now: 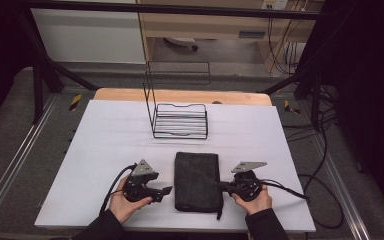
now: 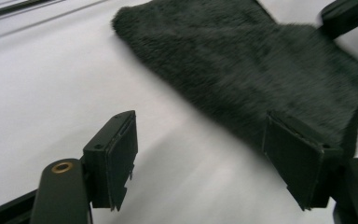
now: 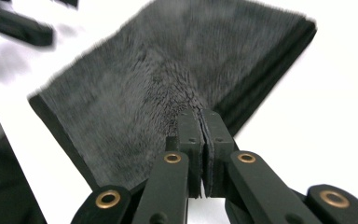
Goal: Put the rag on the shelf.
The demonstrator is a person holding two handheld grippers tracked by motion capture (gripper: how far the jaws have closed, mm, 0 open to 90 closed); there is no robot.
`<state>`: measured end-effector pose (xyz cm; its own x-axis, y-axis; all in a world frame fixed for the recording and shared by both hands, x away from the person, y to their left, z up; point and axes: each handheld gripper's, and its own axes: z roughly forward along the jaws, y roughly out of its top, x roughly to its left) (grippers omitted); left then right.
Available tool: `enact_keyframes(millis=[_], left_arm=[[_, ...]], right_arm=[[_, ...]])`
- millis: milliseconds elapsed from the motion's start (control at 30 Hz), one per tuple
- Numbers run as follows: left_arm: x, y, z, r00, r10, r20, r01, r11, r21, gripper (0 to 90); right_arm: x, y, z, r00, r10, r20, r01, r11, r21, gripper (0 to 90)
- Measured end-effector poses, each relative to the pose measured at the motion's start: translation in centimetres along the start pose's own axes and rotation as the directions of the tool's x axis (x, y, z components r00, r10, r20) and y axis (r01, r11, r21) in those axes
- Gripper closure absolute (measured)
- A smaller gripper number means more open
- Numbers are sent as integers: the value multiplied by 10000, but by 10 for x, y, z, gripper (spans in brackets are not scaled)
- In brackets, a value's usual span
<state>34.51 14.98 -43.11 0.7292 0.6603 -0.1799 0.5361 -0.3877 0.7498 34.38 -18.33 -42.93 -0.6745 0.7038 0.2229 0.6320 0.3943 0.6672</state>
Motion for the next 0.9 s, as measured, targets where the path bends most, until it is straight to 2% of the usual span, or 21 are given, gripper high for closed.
enact_keyframes(millis=[33, 67, 100, 133, 200, 267, 367, 400, 467, 500, 600, 633, 733, 800, 867, 900], left_arm=[[-2, 1, 1, 9999, -53, 101, 53, 10000, -13, 273], [-5, 2, 4, 9998, -70, 191, 70, 10000, -11, 289], [-7, 3, 6, 9996, -82, 271, 81, 10000, 27, 300], [-10, 3, 10, 9995, -63, 318, 60, 9999, 112, 300], [-16, 3, 18, 9991, 16, 416, -31, 9993, 365, 320], [-20, 3, 24, 9989, 170, 427, -195, 9981, 588, 360], [-24, 3, 27, 9982, 116, 596, -156, 9977, 666, 411], [-24, 3, 27, 9976, 60, 689, -111, 9972, 743, 499], [-27, 1, 28, 9979, 40, 645, -98, 9958, 905, 542], [-28, 0, 29, 9980, 16, 630, -77, 9953, 967, 567], [-30, 0, 30, 9979, -182, 629, 116, 9946, 1027, 609], [-31, -1, 30, 9980, -195, 604, 134, 9949, 996, 626], [-32, 0, 29, 9977, -252, 624, 195, 9957, 906, 619], [-30, 0, 28, 9972, -297, 684, 234, 9956, 909, 612], [-29, 1, 27, 9970, -340, 690, 275, 9953, 926, 579], [-27, 1, 26, 9970, -361, 686, 297, 9952, 929, 562]], right_arm=[[0, 0, 0, 10000, 0, 0, 0, 10000, 0, 856], [-1, 1, 4, 9998, -159, 129, 160, 9999, -54, 722], [-3, 3, 5, 9994, -173, 288, 182, 9994, -309, 669], [-3, 3, 5, 9994, -173, 288, 182, 9994, -309, 669], [-8, 10, 6, 9993, 47, 374, -13, 9959, -904, 609], [-17, 18, 15, 9973, 292, 674, -213, 9930, -1163, 626], [-23, 21, 26, 9964, 299, 792, -216, 9944, -1033, 642], [-26, 23, 34, 9949, 515, 866, -427, 9940, -1010, 718], [-27, 25, 36, 9950, 624, 781, -528, 9914, -1196, 859], [-27, 26, 34, 9946, 620, 836, -508, 9902, -1301, 886], [-28, 28, 30, 9931, 696, 948, -560, 9887, -1391, 898], [-32, 32, 25, 9896, 623, 1299, -400, 9850, -1676, 900], [-37, 37, 22, 9889, 592, 1360, -320, 9804, -1945, 900], [-38, 38, 25, 9880, 451, 1479, -183, 9839, -1779, 900], [-39, 36, 34, 9849, 339, 1699, -128, 9923, -1236, 884], [-40, 33, 37, 9825, 246, 1846, -49, 9943, -1067, 840]])
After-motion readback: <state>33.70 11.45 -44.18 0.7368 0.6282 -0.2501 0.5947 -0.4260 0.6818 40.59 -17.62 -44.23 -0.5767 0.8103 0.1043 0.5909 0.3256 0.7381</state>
